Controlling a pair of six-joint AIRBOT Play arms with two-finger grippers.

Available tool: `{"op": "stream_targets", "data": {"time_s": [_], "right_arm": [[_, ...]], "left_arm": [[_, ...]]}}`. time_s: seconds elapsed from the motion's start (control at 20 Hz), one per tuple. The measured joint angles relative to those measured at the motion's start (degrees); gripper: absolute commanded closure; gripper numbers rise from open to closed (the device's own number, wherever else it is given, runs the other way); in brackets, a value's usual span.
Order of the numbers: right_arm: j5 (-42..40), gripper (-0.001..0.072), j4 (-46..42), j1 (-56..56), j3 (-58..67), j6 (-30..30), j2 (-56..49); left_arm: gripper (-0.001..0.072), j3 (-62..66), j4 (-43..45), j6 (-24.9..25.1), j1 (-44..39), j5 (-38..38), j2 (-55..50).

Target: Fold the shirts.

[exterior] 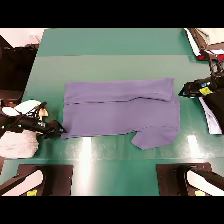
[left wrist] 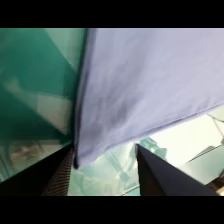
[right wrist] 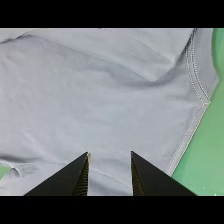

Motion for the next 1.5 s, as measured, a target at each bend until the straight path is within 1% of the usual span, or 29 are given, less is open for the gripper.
{"op": "stream_targets", "data": {"time_s": [0.05,0.1,0.15,0.25,0.4,0.45,0.5,0.7,0.8,0.95,1.05,1.3,1.35,1.4,1.45,1.5], "right_arm": [[0.11,0.0416,0.0,0.0,0.0,0.11,0.02],[0.33,0.0416,-0.02,0.0,0.0,0.24,0.07],[0.59,0.0416,-0.02,0.0,0.0,0.31,0.07],[1.99,0.0416,-0.04,-0.17,-0.04,0.33,0.09],[4.74,0.0415,-0.04,-2.12,-0.44,0.39,0.17],[5.68,0.0404,-0.04,-3.34,-1.27,0.42,0.42],[6.4,0.0364,-0.04,-4.96,-2.82,0.42,0.9],[7.96,0.0362,0.07,-12.83,-15.08,0.48,4.11],[8.11,0.0362,2.05,-16.17,-23.04,0.0,5.79],[6.58,0.0362,8.33,-18.8,-33.9,-2.73,7.5],[4.76,0.0362,11.04,-18.88,-38.95,-3.93,8.02],[-0.55,0.0369,13.57,-15.93,-43.58,-5.11,8.46],[-1.42,0.0409,13.94,-15.04,-43.69,-5.18,8.5],[-2.14,0.0479,13.97,-14.23,-43.74,-5.22,8.52],[-2.93,0.069,14.12,-13.42,-43.74,-5.29,8.55],[-3.56,0.0693,14.25,-12.76,-43.74,-5.33,8.57]], "left_arm": [[0.0233,-0.02,-0.2,0.02,-1.27,0.7,-0.02],[0.0378,-0.07,-0.24,0.0,-2.43,1.09,-0.07],[0.0692,-0.11,0.26,-0.02,-3.39,2.21,-0.11],[0.0685,-0.24,1.01,-0.24,-4.55,3.72,-0.26],[0.0685,0.33,1.64,-0.66,-5.42,3.23,-0.15],[0.0686,0.9,2.47,-0.68,-5.44,2.69,0.07],[0.0686,1.57,3.1,-0.87,-5.53,2.27,0.44],[0.0685,4.96,4.09,-0.92,-5.75,0.92,2.82],[0.0685,6.01,3.78,-1.01,-5.75,0.72,3.45],[0.0685,6.71,3.23,-1.03,-5.79,0.61,3.89],[0.0685,6.93,2.95,-1.03,-5.79,0.44,4.02],[0.0684,7.1,2.84,-1.01,-5.79,-0.5,4.13],[0.0684,7.1,2.82,-1.01,-5.79,-0.66,4.13],[0.0685,7.1,2.8,-1.01,-5.79,-0.76,4.13],[0.0685,7.1,2.8,-1.01,-5.79,-0.81,4.13],[0.0685,7.1,2.78,-1.01,-5.79,-0.98,4.13]]}}
